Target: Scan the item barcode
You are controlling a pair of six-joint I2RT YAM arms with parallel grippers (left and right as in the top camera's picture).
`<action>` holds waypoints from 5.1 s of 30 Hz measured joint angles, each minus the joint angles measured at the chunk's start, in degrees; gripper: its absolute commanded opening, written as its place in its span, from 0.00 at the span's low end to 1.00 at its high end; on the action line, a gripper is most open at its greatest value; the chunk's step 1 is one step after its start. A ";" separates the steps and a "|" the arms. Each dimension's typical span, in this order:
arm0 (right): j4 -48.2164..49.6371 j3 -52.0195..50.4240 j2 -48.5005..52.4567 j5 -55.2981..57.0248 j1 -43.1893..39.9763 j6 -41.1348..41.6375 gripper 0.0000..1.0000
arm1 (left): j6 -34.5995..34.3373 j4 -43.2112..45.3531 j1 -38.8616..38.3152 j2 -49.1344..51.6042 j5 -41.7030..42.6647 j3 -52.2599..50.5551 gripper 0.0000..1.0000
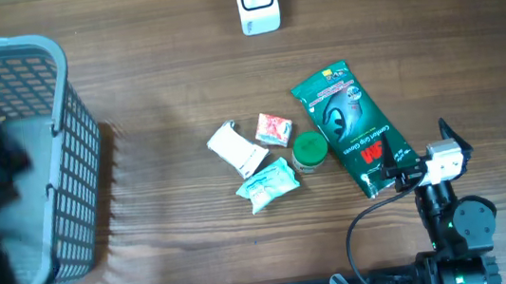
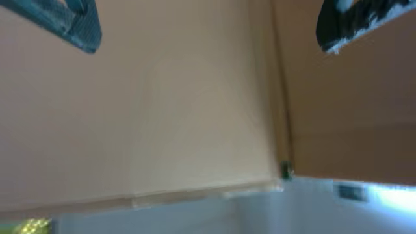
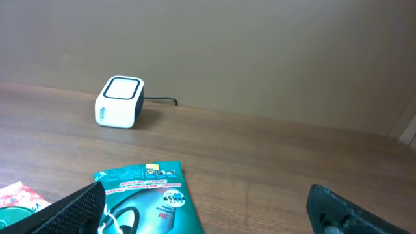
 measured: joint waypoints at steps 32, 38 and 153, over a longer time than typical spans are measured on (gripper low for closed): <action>-0.02 0.00 0.00 0.00 0.00 0.00 1.00 | -14.23 -12.11 14.38 -39.98 47.04 -4.15 1.00; 0.00 0.00 0.00 0.00 0.00 0.00 1.00 | -14.21 -2.03 14.38 -39.98 47.04 -4.46 1.00; -67.41 78.68 99.80 -4.46 28.65 95.21 1.00 | -25.38 -21.73 14.38 -40.00 43.12 -72.91 1.00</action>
